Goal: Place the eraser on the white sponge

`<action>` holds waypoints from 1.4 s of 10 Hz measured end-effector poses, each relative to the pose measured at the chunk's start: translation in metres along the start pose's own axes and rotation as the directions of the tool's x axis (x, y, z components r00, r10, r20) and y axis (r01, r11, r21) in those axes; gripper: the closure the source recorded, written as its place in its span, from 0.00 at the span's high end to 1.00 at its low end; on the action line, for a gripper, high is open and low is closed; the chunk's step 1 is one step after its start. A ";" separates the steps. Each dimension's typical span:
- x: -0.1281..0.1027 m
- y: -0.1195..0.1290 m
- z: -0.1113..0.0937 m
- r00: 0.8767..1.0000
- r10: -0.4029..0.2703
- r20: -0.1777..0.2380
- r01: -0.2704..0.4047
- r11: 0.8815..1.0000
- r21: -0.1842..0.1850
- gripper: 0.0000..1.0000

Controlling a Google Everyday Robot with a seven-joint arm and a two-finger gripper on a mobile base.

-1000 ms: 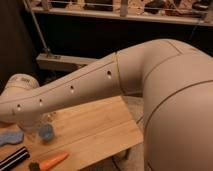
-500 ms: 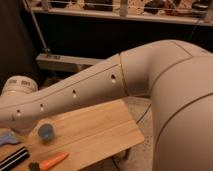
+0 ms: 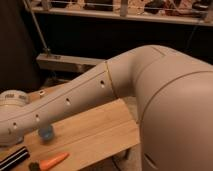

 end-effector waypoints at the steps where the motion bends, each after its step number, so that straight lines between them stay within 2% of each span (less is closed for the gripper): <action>1: 0.005 0.007 0.016 0.998 -0.053 0.013 0.054 0.997 -0.047 0.65; 3: 0.013 0.014 0.041 0.987 -0.157 0.021 0.158 0.981 -0.112 0.65; 4: 0.015 0.013 0.049 0.980 -0.198 0.015 0.198 0.972 -0.130 0.65; 5: 0.017 0.009 0.060 0.968 -0.251 0.000 0.248 0.957 -0.149 0.65; 6: 0.016 0.002 0.069 0.954 -0.299 -0.022 0.293 0.944 -0.152 0.65; 7: 0.014 -0.005 0.073 0.944 -0.328 -0.040 0.319 0.936 -0.148 0.65; 8: 0.008 -0.013 0.082 0.925 -0.373 -0.073 0.361 0.922 -0.139 0.65; 10: 0.002 -0.017 0.094 0.898 -0.424 -0.120 0.408 0.902 -0.139 0.65; 12: 0.011 -0.013 0.105 0.842 -0.495 -0.215 0.471 0.868 -0.157 0.65; 13: 0.013 -0.005 0.111 0.816 -0.524 -0.245 0.494 0.851 -0.177 0.65; 14: 0.015 0.000 0.116 0.799 -0.539 -0.266 0.504 0.842 -0.195 0.65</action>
